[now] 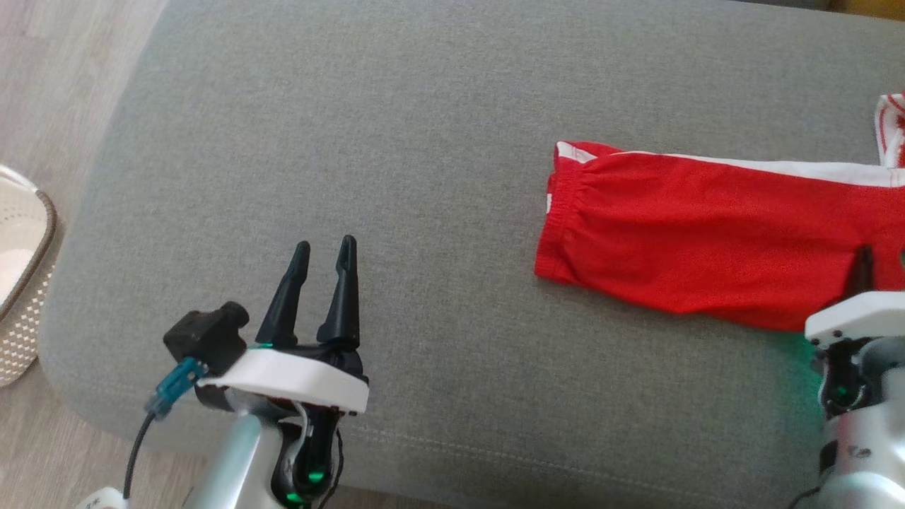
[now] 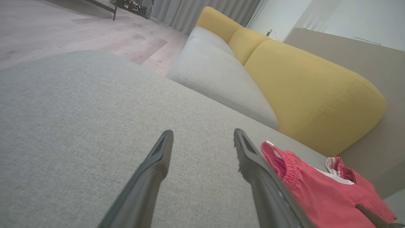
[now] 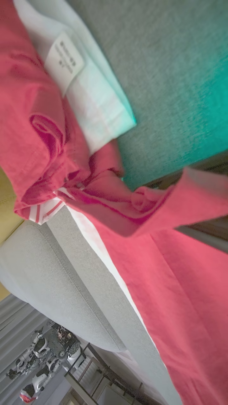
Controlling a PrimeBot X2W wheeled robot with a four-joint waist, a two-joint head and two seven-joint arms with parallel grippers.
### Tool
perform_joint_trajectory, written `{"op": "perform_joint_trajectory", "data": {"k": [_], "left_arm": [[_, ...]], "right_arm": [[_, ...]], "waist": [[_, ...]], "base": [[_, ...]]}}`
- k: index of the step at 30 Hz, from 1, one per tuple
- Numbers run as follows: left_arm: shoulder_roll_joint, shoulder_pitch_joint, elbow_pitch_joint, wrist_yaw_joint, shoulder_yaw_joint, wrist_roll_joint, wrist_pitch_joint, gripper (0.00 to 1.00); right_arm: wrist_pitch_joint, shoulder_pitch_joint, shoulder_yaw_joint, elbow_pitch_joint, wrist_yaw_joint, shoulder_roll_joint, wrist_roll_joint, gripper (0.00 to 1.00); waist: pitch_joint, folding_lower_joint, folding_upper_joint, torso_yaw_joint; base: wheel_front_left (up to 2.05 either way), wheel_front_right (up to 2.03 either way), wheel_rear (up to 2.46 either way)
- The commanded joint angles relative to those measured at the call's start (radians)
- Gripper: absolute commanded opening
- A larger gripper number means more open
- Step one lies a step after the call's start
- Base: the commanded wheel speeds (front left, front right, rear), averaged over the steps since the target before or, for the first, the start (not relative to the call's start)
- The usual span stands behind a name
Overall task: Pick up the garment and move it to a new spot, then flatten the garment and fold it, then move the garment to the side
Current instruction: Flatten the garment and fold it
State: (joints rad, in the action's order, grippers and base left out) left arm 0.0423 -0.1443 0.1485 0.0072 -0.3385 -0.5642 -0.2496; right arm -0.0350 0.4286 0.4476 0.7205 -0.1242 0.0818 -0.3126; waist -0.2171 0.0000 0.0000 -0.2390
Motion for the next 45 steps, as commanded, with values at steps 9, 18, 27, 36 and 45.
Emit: {"op": "perform_joint_trajectory", "data": {"k": [9, 18, 27, 36, 45], "left_arm": [[0.008, -0.009, -0.018, -0.009, 0.019, 0.012, -0.012, 1.0], [0.008, 0.01, -0.005, -0.01, 0.013, 0.012, -0.012, 1.0], [0.008, 0.028, -0.008, -0.008, 0.002, 0.009, -0.012, 1.0], [0.008, 0.03, -0.012, -0.005, -0.004, -0.001, -0.012, 1.0], [0.008, 0.026, -0.021, 0.003, -0.01, -0.015, -0.012, 1.0]], "right_arm": [[-0.035, 0.046, -0.124, -0.137, -0.007, -0.03, 0.004, 0.0], [-0.067, 0.009, -0.434, -0.223, -0.007, -0.031, -0.12, 0.0], [-0.064, -0.013, -0.624, -0.233, -0.007, -0.031, -0.16, 0.0], [-0.039, 0.028, -0.718, -0.135, -0.007, -0.031, -0.15, 1.0], [0.011, 0.032, -0.84, -0.102, -0.007, -0.031, -0.222, 1.0]], "waist": [[0.024, 0.0, 0.0, -0.002], [0.067, 0.0, 0.0, -0.037], [0.082, 0.0, 0.0, -0.081], [0.061, 0.0, 0.0, -0.119], [0.037, 0.0, 0.0, -0.127]], "base": [[0.0, 0.0, 0.0], [0.0, 0.0, 0.0], [0.0, 0.0, 0.0], [0.0, 0.0, 0.0], [0.0, 0.0, 0.0]]}}
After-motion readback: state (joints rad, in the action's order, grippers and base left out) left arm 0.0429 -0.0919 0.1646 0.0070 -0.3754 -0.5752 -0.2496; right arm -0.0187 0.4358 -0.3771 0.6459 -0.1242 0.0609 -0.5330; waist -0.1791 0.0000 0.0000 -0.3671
